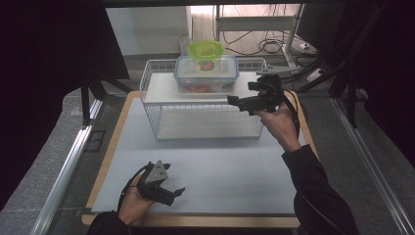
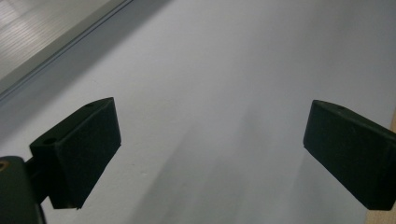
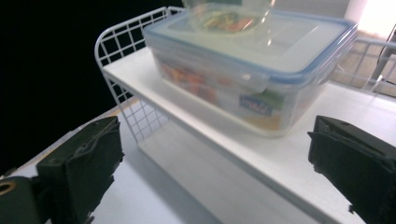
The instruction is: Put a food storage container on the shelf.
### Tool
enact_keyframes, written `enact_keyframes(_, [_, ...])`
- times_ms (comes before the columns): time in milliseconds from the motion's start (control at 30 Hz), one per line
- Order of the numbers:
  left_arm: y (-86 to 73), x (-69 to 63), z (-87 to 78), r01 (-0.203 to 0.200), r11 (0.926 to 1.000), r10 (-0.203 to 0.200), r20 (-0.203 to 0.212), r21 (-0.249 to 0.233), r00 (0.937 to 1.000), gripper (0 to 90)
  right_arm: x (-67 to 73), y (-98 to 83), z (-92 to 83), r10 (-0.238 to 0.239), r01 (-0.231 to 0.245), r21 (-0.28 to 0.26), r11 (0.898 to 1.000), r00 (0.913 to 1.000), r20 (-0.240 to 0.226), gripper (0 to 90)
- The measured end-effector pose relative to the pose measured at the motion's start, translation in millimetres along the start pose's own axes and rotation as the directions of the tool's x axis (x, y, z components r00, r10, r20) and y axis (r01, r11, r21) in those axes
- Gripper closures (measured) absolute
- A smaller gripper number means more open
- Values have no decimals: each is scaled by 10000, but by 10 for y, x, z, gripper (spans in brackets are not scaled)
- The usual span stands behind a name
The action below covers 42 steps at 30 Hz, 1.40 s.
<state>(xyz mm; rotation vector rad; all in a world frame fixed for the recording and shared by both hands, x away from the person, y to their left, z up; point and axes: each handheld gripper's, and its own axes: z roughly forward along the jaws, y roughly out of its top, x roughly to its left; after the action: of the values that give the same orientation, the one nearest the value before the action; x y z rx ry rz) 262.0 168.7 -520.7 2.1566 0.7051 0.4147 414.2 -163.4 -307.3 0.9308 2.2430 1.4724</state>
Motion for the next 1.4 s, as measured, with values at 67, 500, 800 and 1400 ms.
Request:
enact_keyframes(67, [-1, 4, -3, 19, 10000, -19, 0, -6, 10000, 36, 24, -39, 3, -133, 133, 132, 9998, 9999, -8, 5])
enact_keyframes(500, [0, 8, -13, 3, 10000, -3, -31, -71, 10000, 32, 204, -324, 7, -815, 811, 439, 9957, 9966, 73, 3])
enact_keyframes(800, [-3, 3, -15, -13, 9999, 13, -36, -121, 10000, 31, 272, -654, 19, -1166, 1146, 759, 9905, 9929, 231, 3])
enact_keyframes(1400, [-7, 21, -52, 100, 9987, -98, 30, -504, 9999, 23, 201, -1253, -262, -1246, 1159, 918, 9890, 9876, 955, 0])
